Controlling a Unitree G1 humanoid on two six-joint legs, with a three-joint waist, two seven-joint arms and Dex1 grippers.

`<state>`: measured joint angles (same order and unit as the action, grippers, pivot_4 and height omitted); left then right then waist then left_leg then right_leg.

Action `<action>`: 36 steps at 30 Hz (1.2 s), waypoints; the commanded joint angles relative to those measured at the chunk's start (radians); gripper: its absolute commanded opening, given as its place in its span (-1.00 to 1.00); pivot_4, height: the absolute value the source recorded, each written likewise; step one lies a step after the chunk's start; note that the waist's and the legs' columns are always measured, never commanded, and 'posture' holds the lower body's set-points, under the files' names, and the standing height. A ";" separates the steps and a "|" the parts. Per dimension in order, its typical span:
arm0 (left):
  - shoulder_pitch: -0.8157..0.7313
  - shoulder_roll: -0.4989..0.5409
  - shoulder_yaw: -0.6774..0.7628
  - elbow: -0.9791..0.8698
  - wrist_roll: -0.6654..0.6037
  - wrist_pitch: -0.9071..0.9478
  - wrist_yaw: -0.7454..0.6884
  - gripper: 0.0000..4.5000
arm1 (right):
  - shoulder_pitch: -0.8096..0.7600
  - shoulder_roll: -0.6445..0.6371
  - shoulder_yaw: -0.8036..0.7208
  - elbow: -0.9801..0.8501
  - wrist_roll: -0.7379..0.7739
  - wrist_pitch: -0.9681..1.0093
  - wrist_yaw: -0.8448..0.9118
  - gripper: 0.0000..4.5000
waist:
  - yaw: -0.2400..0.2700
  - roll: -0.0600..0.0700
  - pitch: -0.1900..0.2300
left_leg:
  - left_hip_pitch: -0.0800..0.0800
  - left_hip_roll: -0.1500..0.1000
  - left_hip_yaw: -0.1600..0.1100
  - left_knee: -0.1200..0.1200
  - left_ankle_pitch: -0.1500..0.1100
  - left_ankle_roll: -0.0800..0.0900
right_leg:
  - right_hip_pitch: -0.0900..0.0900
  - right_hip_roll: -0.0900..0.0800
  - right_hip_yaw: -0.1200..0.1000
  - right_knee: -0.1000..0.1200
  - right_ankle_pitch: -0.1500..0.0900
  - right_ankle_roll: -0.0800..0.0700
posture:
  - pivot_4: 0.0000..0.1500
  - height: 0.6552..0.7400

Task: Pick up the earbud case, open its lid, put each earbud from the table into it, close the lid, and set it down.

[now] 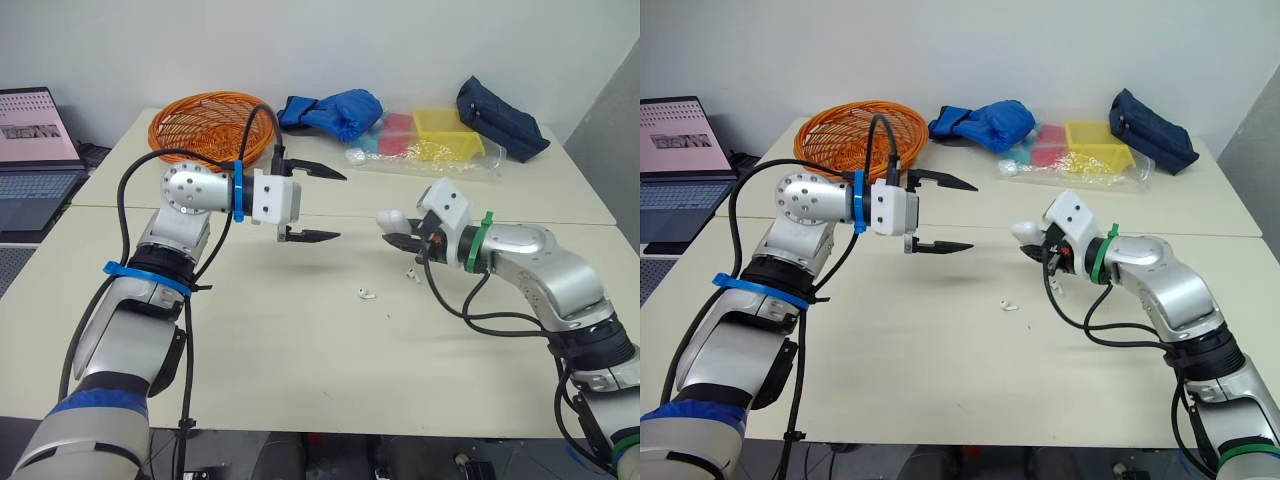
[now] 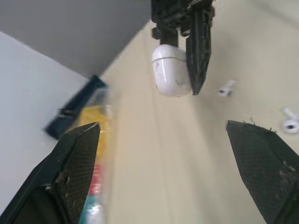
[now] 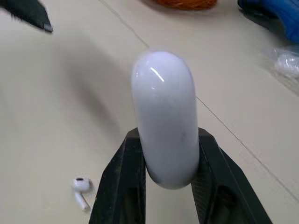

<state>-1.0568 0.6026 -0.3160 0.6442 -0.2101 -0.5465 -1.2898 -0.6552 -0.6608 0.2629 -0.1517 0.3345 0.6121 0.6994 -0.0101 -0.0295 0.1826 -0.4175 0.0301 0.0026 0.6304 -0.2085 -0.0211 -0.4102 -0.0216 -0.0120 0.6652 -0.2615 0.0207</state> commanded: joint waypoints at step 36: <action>0.020 -0.124 -0.023 -0.196 0.246 0.351 0.048 0.30 | -0.045 0.117 0.093 -0.095 -0.409 -0.095 0.043 -0.59 | 0.005 0.000 0.000 | 0.001 0.001 -0.001 0.014 0.000 0.000 | -0.001 0.001 0.001 0.014 0.000 -0.001 | 1.00 1.00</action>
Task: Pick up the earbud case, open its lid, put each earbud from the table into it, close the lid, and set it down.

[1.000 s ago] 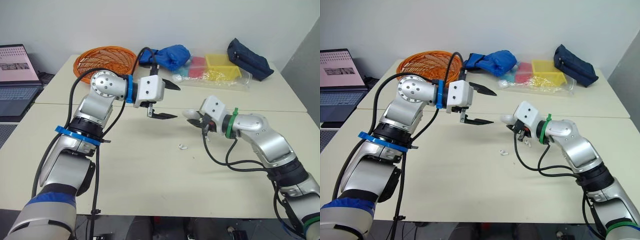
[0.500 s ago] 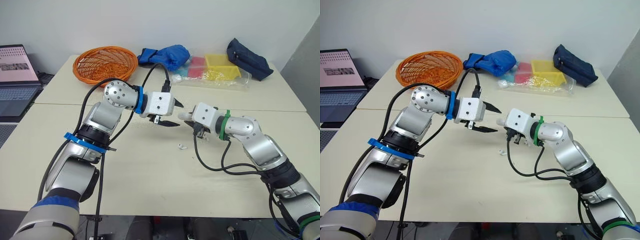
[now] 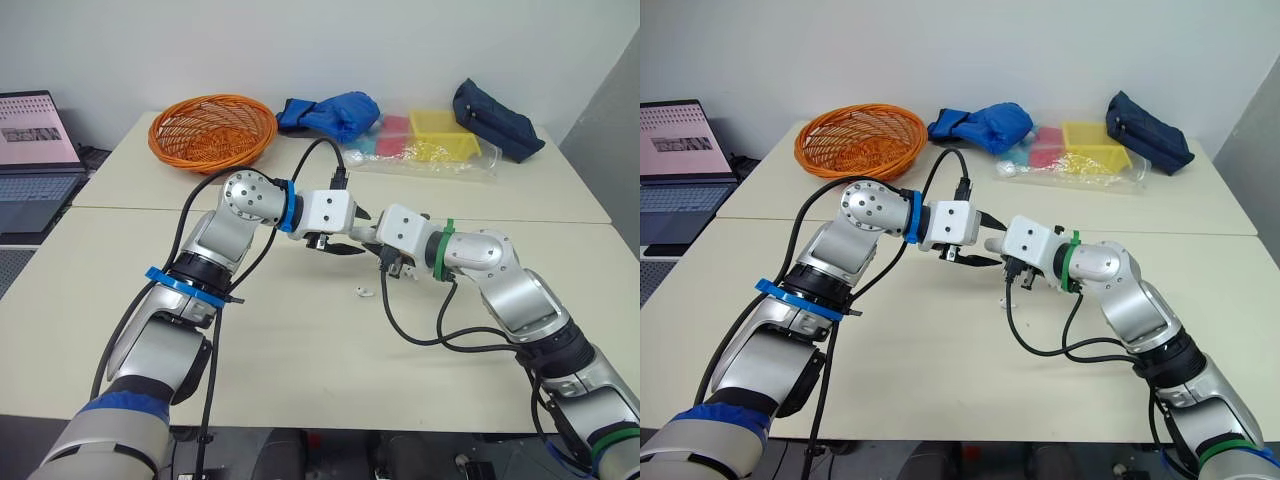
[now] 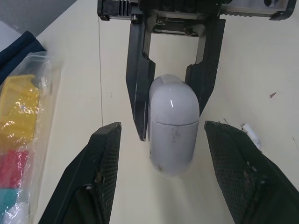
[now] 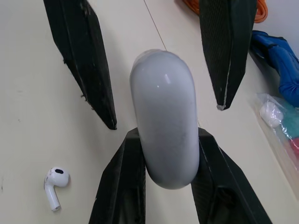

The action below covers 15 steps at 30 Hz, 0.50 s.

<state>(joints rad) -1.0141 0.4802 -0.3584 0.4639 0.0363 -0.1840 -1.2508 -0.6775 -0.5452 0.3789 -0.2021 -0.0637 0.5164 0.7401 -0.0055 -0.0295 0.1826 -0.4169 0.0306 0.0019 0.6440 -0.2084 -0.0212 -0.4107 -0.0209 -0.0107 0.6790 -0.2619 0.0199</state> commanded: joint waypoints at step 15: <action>-0.027 -0.004 0.035 -0.016 0.002 0.014 0.016 -0.67 | -0.033 0.011 -0.022 -0.051 -0.020 0.007 0.022 -0.59 | 0.000 0.000 0.000 | 0.000 0.000 0.000 0.001 0.000 0.000 | 0.000 0.000 0.000 0.001 0.001 -0.001 | 1.00 1.00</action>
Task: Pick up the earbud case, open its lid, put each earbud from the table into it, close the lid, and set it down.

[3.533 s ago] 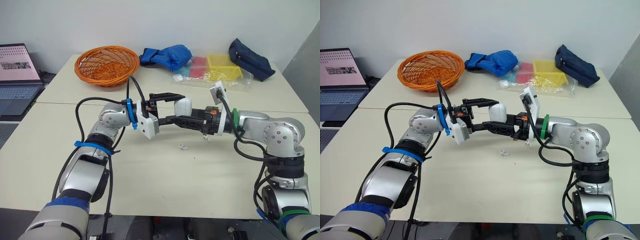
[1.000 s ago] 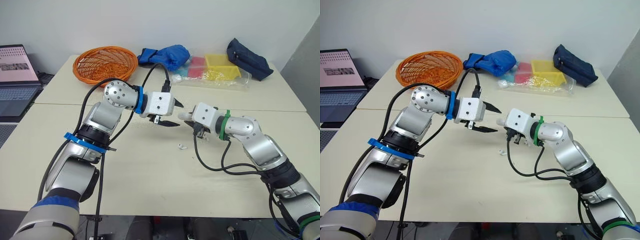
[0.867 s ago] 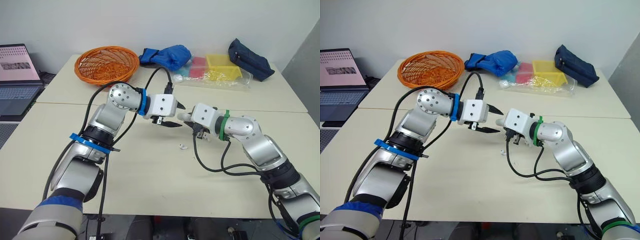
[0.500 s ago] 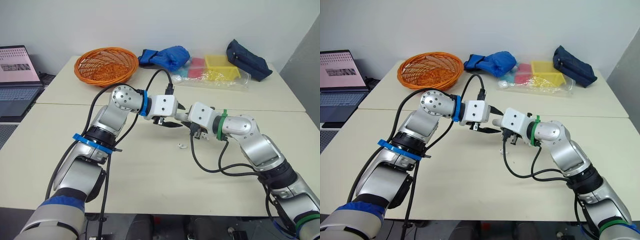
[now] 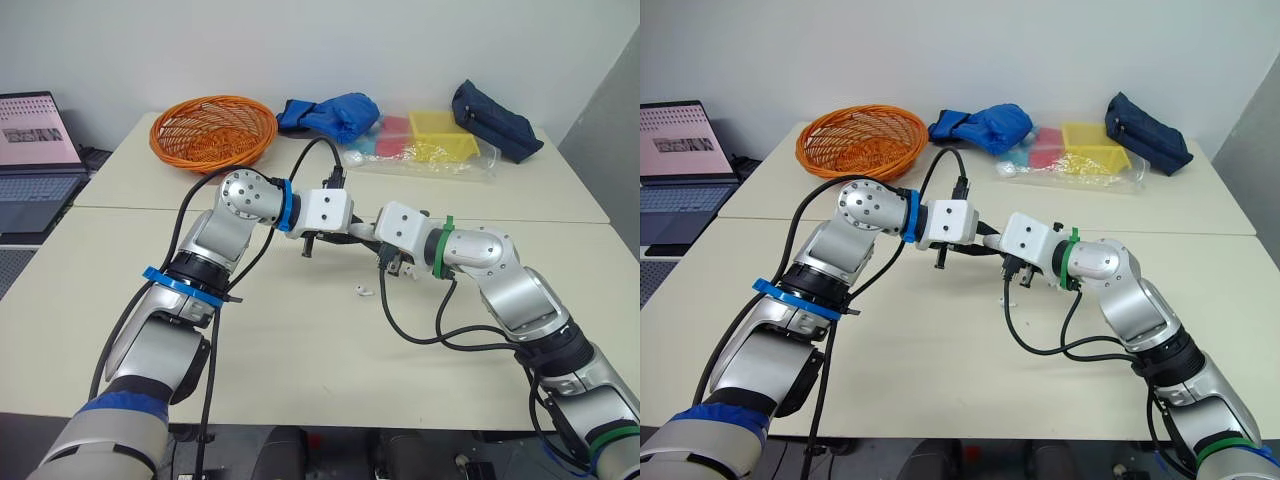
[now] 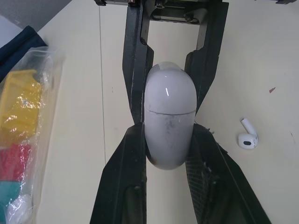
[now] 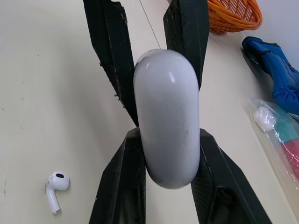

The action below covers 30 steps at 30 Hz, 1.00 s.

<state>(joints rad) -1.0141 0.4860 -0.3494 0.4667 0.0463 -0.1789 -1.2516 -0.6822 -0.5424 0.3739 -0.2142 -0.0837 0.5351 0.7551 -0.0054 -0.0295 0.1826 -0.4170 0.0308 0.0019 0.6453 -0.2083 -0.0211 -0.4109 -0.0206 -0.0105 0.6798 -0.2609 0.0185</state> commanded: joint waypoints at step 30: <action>0.057 0.025 0.215 -0.120 -0.459 0.947 -0.192 -0.67 | -0.013 0.008 -0.392 -0.241 0.507 0.445 0.191 0.96 | -0.006 0.000 0.000 | 0.000 0.001 -0.002 0.000 0.000 0.000 | 0.000 0.000 -0.001 0.000 0.000 0.000 | 1.00 1.00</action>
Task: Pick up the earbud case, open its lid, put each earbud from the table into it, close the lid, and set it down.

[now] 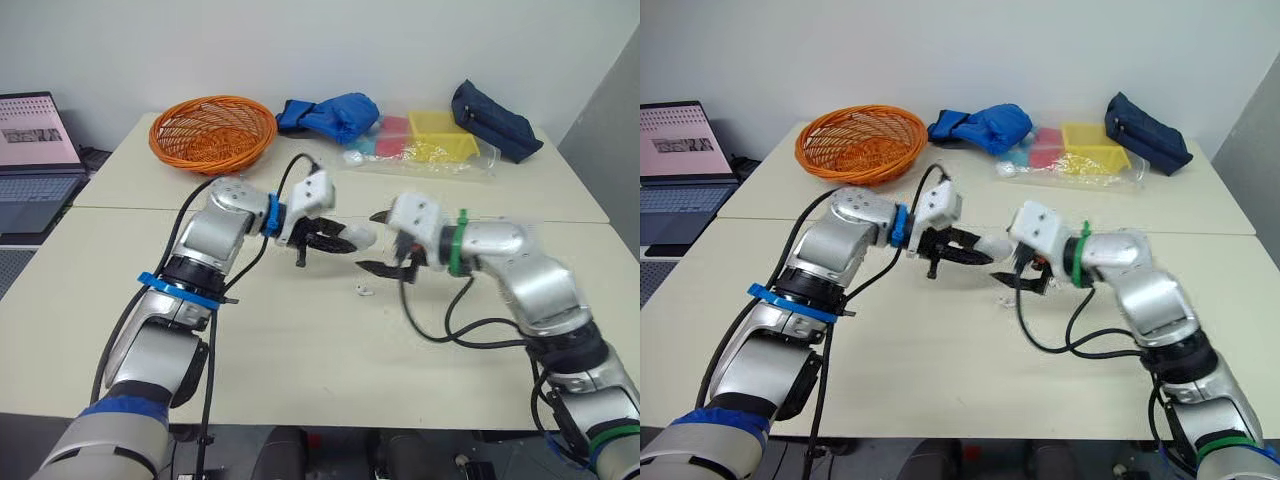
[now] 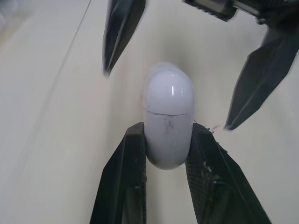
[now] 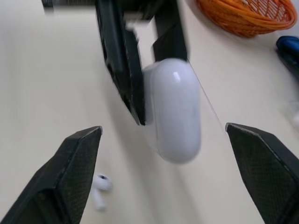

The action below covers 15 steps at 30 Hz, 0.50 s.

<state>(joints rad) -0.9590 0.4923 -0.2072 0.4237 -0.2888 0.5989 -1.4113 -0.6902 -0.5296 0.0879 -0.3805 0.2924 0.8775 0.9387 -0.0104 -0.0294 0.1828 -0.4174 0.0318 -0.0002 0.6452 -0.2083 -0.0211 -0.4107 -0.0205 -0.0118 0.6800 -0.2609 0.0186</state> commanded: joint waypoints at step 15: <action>0.137 0.038 0.137 -0.299 -0.315 0.422 0.082 -0.67 | -0.063 0.004 -0.126 -0.061 0.277 0.216 -0.162 0.96 | -0.008 0.000 0.000 | 0.001 0.000 0.000 0.000 0.000 0.000 | 0.000 0.000 0.002 0.000 0.000 0.000 | 1.00 1.00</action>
<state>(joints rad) -0.8124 0.5244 -0.0891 0.1596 -0.5771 1.0190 -1.3367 -0.7358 -0.5262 -0.0343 -0.4308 0.5429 1.0931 0.7846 -0.0180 -0.0292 0.1828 -0.4163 0.0315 0.0001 0.6447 -0.2083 -0.0211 -0.4105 -0.0209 -0.0103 0.6799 -0.2610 0.0182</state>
